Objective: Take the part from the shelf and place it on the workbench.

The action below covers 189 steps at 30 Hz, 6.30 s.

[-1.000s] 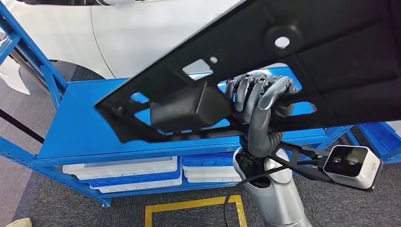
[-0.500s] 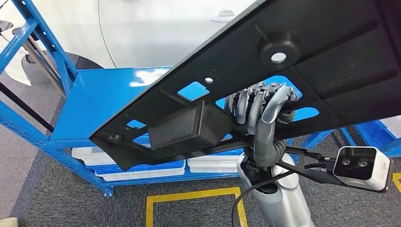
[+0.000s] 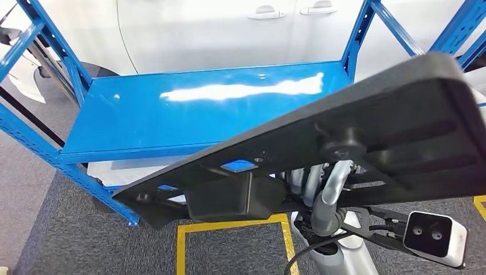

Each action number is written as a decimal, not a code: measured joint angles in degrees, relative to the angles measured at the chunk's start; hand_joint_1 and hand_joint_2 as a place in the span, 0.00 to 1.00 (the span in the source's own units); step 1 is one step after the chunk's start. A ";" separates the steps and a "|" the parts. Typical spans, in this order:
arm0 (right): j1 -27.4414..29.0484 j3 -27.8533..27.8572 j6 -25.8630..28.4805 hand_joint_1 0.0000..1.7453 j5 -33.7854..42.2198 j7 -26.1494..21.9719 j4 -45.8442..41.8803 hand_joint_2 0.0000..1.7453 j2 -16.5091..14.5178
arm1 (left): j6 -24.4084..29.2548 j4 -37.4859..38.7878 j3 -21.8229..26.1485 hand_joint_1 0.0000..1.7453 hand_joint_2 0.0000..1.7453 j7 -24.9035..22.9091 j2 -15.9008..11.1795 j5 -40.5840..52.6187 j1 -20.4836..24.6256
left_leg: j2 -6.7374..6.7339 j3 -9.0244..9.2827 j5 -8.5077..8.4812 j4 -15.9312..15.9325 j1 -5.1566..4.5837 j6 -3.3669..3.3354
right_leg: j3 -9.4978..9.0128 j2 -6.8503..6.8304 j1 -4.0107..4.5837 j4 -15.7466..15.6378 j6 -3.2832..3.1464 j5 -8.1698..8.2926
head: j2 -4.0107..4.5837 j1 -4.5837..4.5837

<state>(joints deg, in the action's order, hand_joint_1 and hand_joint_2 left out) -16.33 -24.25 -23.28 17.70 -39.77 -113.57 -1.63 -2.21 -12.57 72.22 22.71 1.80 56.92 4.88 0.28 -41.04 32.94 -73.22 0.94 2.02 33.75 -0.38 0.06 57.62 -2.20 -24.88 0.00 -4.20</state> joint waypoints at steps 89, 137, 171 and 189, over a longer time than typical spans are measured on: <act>5.27 6.31 -11.89 1.00 0.28 -0.15 -1.61 1.00 1.10 | 1.73 -0.63 0.38 0.00 1.00 -6.08 1.22 2.33 -0.45 | -2.14 5.90 -3.05 9.41 -0.53 -0.23 | -2.07 -0.39 -0.11 -0.69 -0.18 -1.18 | 0.00 -0.07; 5.29 12.66 -13.17 1.00 -8.31 -0.16 -2.36 1.00 -0.86 | 6.11 -0.57 0.94 0.00 1.00 -3.96 -0.12 0.87 0.07 | -0.40 10.89 -6.74 17.50 -0.17 -2.78 | 5.43 1.65 -0.06 9.75 2.56 -5.32 | 0.00 -0.02; 7.51 5.45 -1.52 1.00 -12.10 -0.14 -10.39 1.00 5.04 | 5.61 -0.57 2.27 0.00 1.00 -5.20 -0.96 1.42 0.05 | -2.03 10.27 -6.26 16.60 -0.23 -2.82 | 8.55 0.94 -0.71 16.47 3.30 -7.63 | 0.00 -0.04; 5.06 10.49 -6.56 1.00 -8.87 -0.11 -4.70 1.00 5.23 | 6.33 -0.50 1.71 0.00 1.00 -6.69 0.12 2.78 0.13 | -0.37 4.62 -1.32 3.46 -0.31 -0.41 | 0.21 3.73 -0.13 0.77 0.33 -0.75 | 0.00 -0.07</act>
<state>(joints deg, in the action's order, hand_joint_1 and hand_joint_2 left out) -11.27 -13.76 -29.84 8.83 -39.89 -118.27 3.61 4.12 -13.07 73.93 16.03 1.92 59.69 5.01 -0.10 -36.42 31.62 -69.75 0.63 1.62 33.96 3.35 -0.07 58.39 -1.87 -25.64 0.00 -4.26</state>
